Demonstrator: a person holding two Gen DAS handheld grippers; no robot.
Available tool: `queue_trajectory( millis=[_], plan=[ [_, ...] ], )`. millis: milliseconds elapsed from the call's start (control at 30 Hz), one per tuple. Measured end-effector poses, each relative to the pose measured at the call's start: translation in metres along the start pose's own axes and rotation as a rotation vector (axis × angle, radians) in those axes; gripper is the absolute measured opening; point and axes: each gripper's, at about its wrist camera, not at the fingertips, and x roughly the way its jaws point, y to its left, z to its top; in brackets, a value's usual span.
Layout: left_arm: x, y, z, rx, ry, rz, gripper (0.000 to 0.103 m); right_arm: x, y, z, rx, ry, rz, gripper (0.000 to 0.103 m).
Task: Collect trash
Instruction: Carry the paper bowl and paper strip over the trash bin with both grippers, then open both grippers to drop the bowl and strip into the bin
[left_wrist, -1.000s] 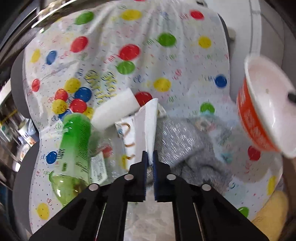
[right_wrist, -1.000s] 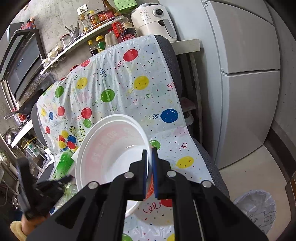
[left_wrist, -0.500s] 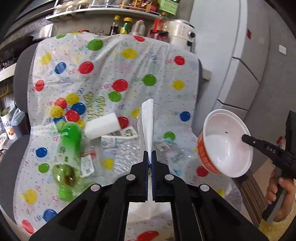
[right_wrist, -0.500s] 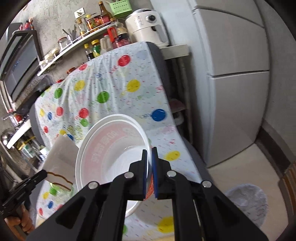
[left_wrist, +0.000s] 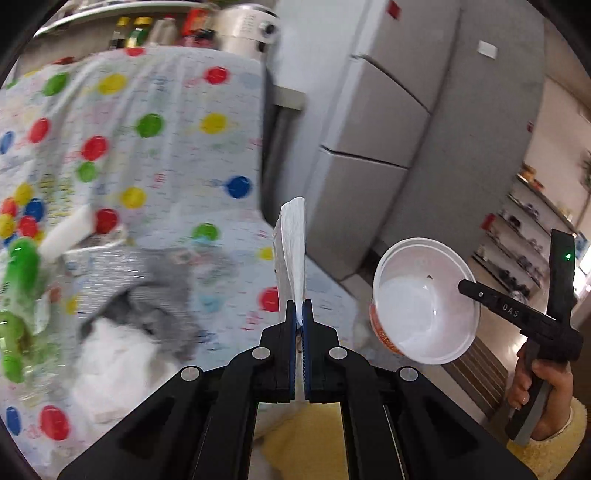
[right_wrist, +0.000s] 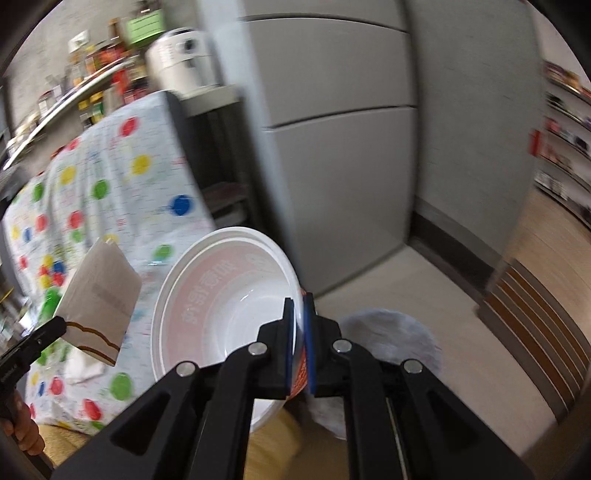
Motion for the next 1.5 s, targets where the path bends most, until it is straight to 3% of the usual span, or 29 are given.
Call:
queue_trajectory(
  millis=[200, 400, 633, 733, 833, 933, 1033, 1067, 1267, 1367, 1500],
  plan=[
    [0.055, -0.062, -0.007, 0.073, 0.073, -0.154, 0.003, 0.002, -0.069, -0.026, 0.096, 0.032, -0.119, 0.006],
    [0.118, -0.114, -0.016, 0.120, 0.179, -0.260, 0.003, 0.051, -0.112, -0.045, 0.165, 0.120, -0.165, 0.007],
    [0.166, -0.140, -0.019, 0.160, 0.229, -0.242, 0.003, 0.119, -0.132, -0.044, 0.246, 0.197, -0.088, 0.016],
    [0.183, -0.148, -0.023, 0.175, 0.258, -0.237, 0.003, 0.114, -0.133, -0.041, 0.239, 0.168, -0.082, 0.027],
    [0.196, -0.154, -0.022, 0.182, 0.277, -0.249, 0.003, 0.096, -0.135, -0.036, 0.231, 0.127, -0.094, 0.027],
    [0.208, -0.162, -0.021, 0.196, 0.305, -0.263, 0.012, 0.070, -0.137, -0.031, 0.219, 0.077, -0.113, 0.027],
    [0.208, -0.162, -0.021, 0.208, 0.286, -0.248, 0.043, 0.044, -0.134, -0.025, 0.192, 0.030, -0.118, 0.027],
    [0.208, -0.162, -0.019, 0.202, 0.274, -0.245, 0.047, 0.039, -0.131, -0.022, 0.186, 0.020, -0.113, 0.027],
    [0.167, -0.128, -0.007, 0.171, 0.201, -0.169, 0.047, 0.006, -0.082, -0.006, 0.074, -0.052, -0.026, 0.027],
    [0.127, -0.092, -0.005, 0.155, 0.151, -0.062, 0.047, 0.000, -0.042, -0.002, 0.004, -0.063, 0.075, 0.027],
    [0.079, -0.047, -0.009, 0.109, 0.116, 0.075, 0.047, -0.004, 0.011, 0.000, -0.070, -0.063, 0.148, 0.027]
  ],
)
